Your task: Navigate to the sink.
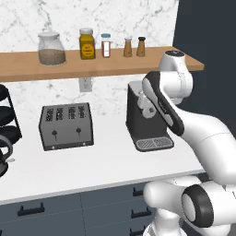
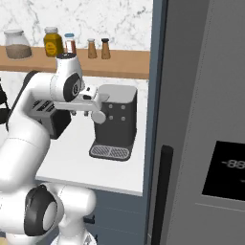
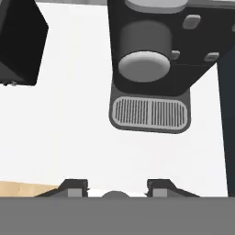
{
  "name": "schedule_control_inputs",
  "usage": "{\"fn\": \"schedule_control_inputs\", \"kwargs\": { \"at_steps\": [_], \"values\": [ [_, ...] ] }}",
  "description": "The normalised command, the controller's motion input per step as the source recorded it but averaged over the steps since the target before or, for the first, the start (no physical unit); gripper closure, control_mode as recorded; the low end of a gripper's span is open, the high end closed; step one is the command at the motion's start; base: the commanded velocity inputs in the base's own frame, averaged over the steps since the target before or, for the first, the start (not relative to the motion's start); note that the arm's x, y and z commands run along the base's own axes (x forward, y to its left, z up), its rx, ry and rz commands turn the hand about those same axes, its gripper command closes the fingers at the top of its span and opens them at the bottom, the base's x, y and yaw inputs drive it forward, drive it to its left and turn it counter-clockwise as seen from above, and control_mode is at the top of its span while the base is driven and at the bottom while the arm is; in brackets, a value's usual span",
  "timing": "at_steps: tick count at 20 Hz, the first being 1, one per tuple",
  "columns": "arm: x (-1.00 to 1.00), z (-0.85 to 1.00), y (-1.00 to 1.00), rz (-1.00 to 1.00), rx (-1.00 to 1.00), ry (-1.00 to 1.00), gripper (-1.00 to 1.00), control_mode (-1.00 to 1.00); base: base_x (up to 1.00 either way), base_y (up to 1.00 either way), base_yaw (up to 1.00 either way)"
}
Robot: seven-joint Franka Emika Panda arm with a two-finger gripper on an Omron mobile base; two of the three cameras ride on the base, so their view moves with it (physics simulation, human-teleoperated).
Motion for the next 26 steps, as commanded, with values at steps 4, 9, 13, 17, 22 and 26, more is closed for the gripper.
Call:
{"fn": "schedule_control_inputs", "kwargs": {
  "at_steps": [4, 9, 13, 17, 22, 26],
  "values": [
    [-0.3, 0.0, 0.0, 0.0, 0.0, 0.0, -1.0, -1.0, 0.0, 0.0, 0.0],
    [-0.95, 0.0, -0.07, -0.04, 0.0, -0.01, -1.0, -1.0, 0.0, 0.0, 0.0],
    [-1.0, 0.0, -0.17, -0.05, 0.0, -0.02, -1.0, -1.0, 0.0, 0.0, 0.0],
    [-0.92, 0.0, -0.21, -0.03, 0.0, 0.0, -1.0, -1.0, 0.0, 0.0, 0.0],
    [-0.41, 0.0, 0.0, 0.0, 0.0, 0.0, -1.0, -1.0, 0.0, 0.0, 0.0],
    [-0.18, 0.0, 0.0, 0.0, 0.0, 0.0, -1.0, -1.0, 0.0, 0.0, 0.0]
  ]
}}
